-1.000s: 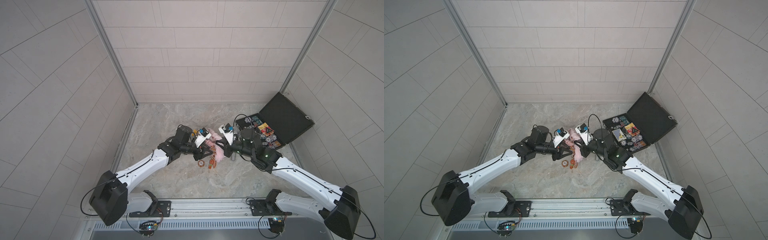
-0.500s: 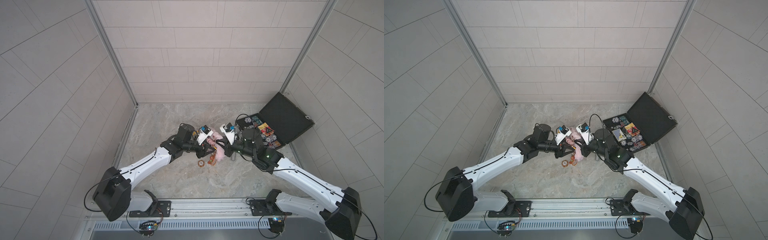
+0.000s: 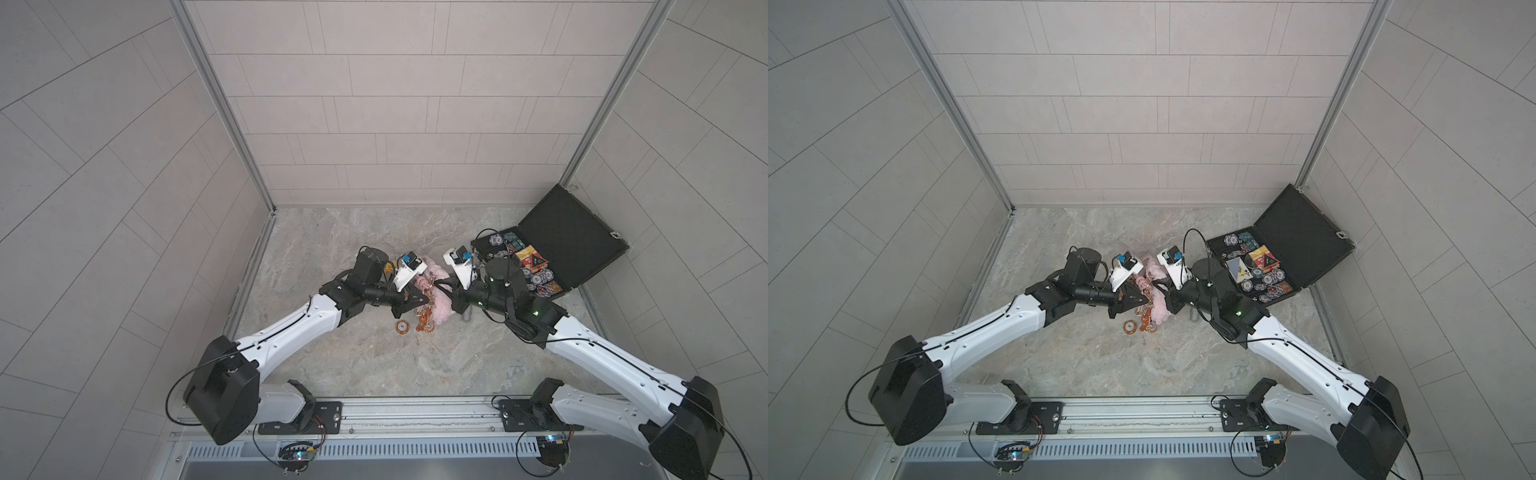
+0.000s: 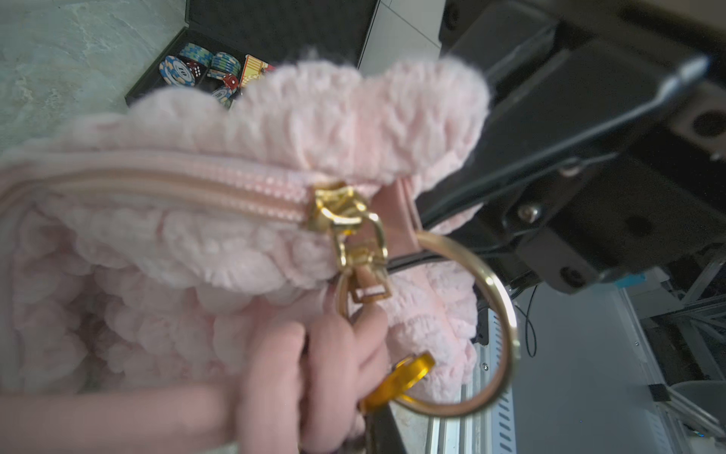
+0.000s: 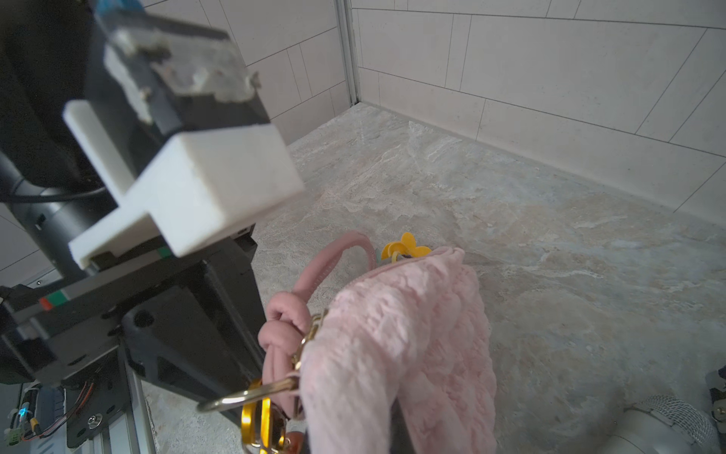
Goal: Remove the decoration from the bag
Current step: Adjust the decoration item in the bag.
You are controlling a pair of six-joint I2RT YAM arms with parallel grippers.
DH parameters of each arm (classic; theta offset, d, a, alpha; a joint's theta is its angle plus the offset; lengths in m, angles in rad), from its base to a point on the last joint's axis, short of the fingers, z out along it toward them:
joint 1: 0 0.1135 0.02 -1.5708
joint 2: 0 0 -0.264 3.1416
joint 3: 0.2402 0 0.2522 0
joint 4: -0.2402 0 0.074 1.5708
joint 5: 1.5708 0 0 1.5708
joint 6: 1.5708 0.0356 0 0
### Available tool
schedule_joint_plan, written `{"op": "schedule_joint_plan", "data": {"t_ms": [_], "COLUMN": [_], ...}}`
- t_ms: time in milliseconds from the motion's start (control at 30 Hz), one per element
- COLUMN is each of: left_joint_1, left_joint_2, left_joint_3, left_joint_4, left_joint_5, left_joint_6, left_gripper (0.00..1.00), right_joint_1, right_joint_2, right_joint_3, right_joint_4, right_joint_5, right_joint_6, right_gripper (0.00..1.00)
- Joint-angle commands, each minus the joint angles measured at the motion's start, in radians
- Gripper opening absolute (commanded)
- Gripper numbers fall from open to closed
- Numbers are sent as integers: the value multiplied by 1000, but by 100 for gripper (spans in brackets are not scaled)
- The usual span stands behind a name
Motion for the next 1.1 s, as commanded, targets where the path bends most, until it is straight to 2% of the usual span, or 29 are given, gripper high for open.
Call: {"op": "schedule_joint_plan", "data": {"t_ms": [0, 267, 500, 867, 1067], "left_joint_1": [-3, 7, 18, 36, 36], "left_joint_2": [-28, -29, -5, 63, 88], "left_joint_3": [25, 75, 95, 140, 135], "left_joint_4": [-150, -301, -311, -310, -302], "left_joint_5": [-67, -207, -260, -188, -227], "left_joint_6": [99, 236, 292, 312, 339], "left_gripper": [7, 8, 13, 21, 27], "right_joint_1": [-8, -9, -8, -9, -12], "right_joint_2": [-32, -35, -30, -12, -28], "right_joint_3": [8, 3, 9, -3, -14], "right_joint_4": [43, 38, 32, 67, 70], "right_joint_5": [-12, -17, -64, -100, -115], "right_joint_6": [14, 11, 10, 26, 34], "right_gripper": [0, 0, 0, 0, 0]}}
